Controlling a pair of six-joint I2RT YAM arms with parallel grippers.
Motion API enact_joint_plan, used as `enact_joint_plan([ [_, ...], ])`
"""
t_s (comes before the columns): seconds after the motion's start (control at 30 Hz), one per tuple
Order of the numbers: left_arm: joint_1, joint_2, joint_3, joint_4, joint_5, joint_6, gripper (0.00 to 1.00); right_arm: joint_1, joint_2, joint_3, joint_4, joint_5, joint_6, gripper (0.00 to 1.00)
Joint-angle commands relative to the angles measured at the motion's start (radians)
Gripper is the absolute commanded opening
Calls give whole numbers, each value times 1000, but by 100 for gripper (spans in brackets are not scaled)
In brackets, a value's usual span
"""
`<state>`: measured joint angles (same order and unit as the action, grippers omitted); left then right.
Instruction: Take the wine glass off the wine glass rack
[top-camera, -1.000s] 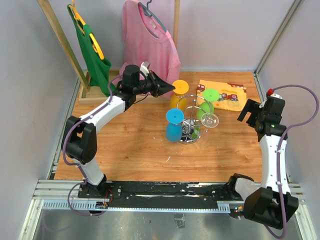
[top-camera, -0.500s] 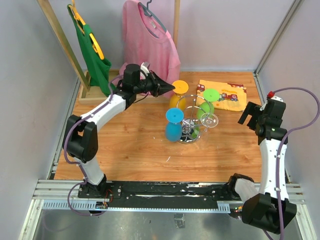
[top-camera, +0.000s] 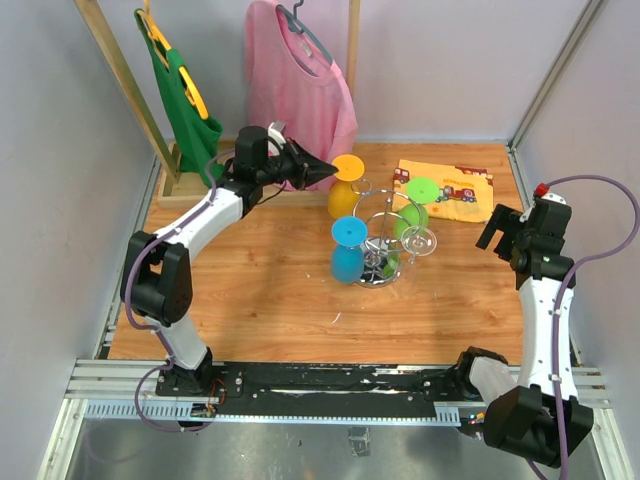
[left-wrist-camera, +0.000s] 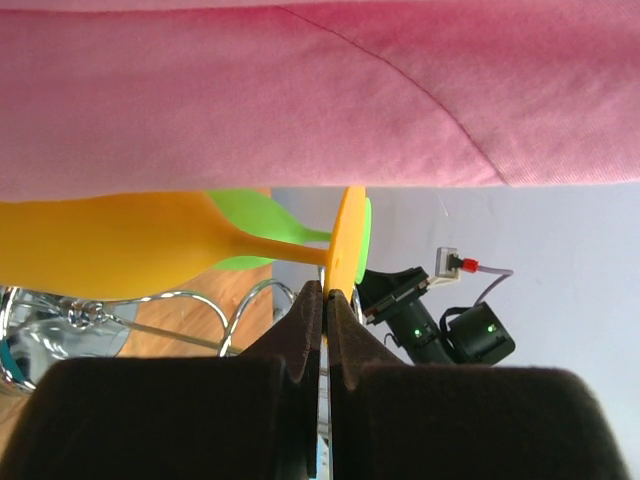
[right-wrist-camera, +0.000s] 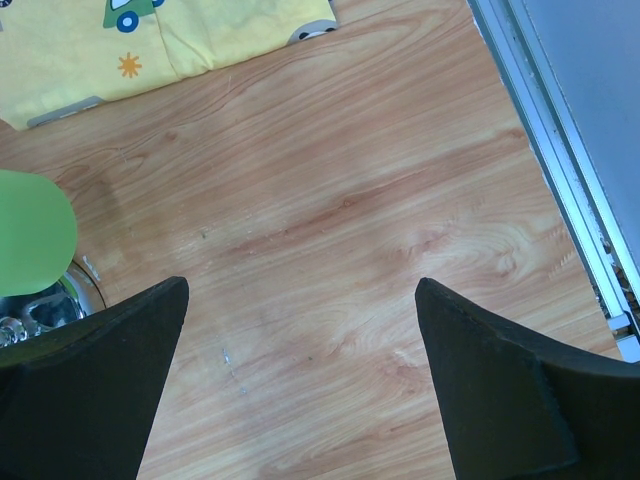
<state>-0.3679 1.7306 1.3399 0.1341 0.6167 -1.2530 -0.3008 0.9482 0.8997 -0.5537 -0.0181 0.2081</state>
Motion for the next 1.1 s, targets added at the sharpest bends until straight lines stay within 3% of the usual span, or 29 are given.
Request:
enact_joint_plan([
  [0.0, 13, -62, -14, 50, 30, 26, 0, -13, 0, 4, -10, -2, -5, 98],
  [0.53, 102, -223, -131, 6, 104, 160, 0, -14, 58, 48, 4, -39, 1, 98],
  [0.73, 110, -246, -60, -182, 199, 403, 0, -14, 74, 80, 4, -56, -13, 98],
  [1.07, 135, -318, -25, -477, 211, 783, 0, -14, 87, 115, -4, -96, -17, 98],
])
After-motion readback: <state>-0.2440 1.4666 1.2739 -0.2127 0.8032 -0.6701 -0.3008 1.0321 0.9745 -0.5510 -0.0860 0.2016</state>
